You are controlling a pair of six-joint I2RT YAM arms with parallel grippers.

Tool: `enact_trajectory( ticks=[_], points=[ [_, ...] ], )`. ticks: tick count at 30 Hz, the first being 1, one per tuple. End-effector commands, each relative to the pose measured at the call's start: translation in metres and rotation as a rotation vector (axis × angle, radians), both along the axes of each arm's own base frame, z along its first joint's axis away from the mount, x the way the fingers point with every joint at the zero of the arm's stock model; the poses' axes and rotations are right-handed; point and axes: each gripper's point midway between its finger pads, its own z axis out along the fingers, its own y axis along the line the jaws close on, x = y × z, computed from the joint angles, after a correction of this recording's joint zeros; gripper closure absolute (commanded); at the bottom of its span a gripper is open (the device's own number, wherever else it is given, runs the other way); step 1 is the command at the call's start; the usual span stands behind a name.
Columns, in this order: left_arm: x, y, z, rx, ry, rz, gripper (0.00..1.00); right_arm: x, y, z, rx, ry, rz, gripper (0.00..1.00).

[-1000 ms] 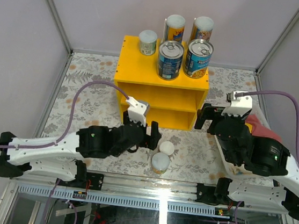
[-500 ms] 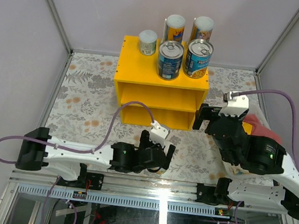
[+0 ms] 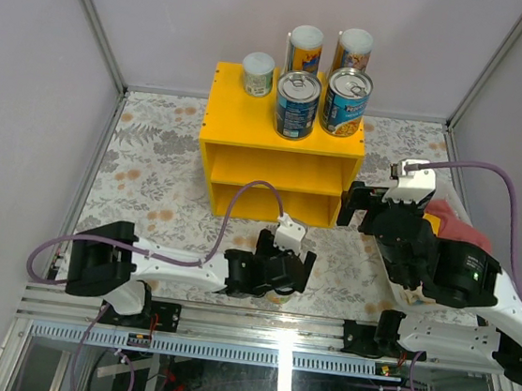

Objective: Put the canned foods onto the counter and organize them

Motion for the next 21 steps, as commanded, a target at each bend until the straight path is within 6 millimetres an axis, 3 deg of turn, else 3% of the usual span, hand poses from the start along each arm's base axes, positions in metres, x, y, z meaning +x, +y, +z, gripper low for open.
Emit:
enact_trajectory(
  ticks=[1,14,21],
  points=[
    [0.014,-0.017,0.001,-0.067,-0.02,0.029,0.05,0.002,0.004,0.014,0.043,-0.043,0.01,0.01],
    [0.034,-0.012,-0.011,-0.029,-0.075,0.119,0.07,0.003,0.006,0.015,0.025,-0.069,0.035,0.0],
    [0.04,-0.015,-0.005,-0.045,-0.124,0.113,0.23,0.004,0.007,0.016,0.024,-0.073,0.036,0.0]
  ],
)
